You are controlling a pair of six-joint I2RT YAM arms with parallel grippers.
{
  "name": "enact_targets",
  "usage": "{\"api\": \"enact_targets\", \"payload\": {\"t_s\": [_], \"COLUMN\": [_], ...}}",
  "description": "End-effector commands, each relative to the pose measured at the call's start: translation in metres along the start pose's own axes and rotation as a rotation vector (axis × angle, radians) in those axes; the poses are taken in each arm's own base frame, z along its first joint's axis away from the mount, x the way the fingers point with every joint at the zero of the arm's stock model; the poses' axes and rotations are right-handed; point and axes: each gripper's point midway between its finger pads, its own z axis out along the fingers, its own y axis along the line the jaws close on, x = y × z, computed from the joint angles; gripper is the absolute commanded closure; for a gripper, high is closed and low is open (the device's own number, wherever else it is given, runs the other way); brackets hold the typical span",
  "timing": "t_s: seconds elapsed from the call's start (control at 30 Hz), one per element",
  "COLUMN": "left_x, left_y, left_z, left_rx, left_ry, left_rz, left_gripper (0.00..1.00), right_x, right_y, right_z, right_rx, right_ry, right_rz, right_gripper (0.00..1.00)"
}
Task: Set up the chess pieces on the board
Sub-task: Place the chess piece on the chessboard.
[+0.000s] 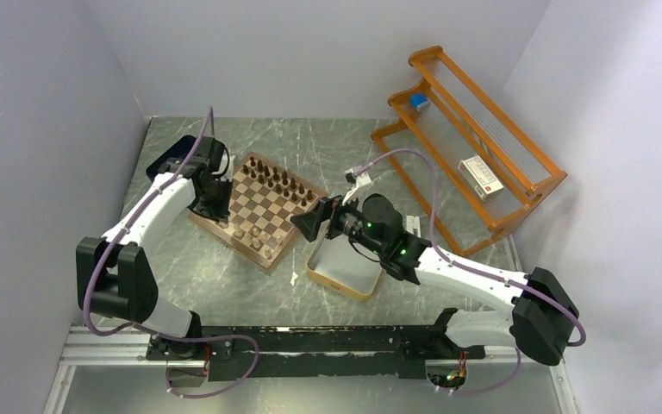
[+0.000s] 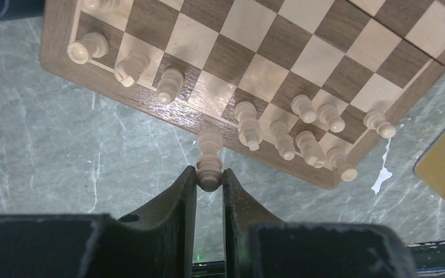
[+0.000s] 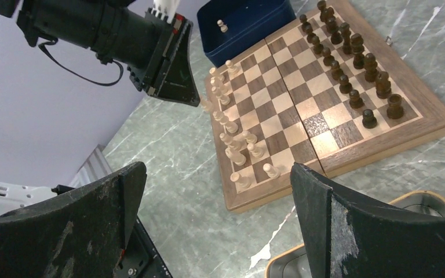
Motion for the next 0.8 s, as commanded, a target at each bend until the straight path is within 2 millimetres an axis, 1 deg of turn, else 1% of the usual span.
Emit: {"api": "enact_targets", "payload": {"t_s": [0.0, 0.1, 0.17, 0.27, 0.5, 0.73, 0.77], "left_x": [-0.005, -0.009, -0.006, -0.001, -0.002, 0.002, 0.003], "left_y": [-0.001, -0.007, -0.01, -0.008, -0.009, -0.008, -0.003], "left_z": [0.009, 0.016, 0.022, 0.03, 0.035, 0.041, 0.042], "left_rx": [-0.007, 0.021, 0.037, 0.029, 0.028, 0.026, -0.004], "left_ry": [-0.027, -0.045, -0.029, -0.006, 0.0, 0.02, 0.02], "left_rz": [0.008, -0.001, -0.003, 0.001, 0.0, 0.0, -0.001], "left_gripper": [0.95, 0.95, 0.95, 0.95, 0.95, 0.95, 0.95], "right_x": [-0.014, -0.018, -0.02, -0.022, -0.021, -0.019, -0.019], "right_y": [-0.004, -0.002, -0.001, 0.0, 0.001, 0.0, 0.0], "right_z": [-0.008, -0.01, -0.011, -0.01, -0.01, -0.011, -0.012], "right_rx": [0.026, 0.018, 0.013, 0.011, 0.006, 0.008, 0.008], "right_ry": [-0.056, -0.075, -0.082, -0.082, -0.078, -0.076, -0.077], "right_rz": [-0.025, -0.021, -0.019, -0.019, -0.019, -0.015, -0.015], "right_gripper": [0.0, 0.0, 0.0, 0.0, 0.0, 0.0, 0.0]}}
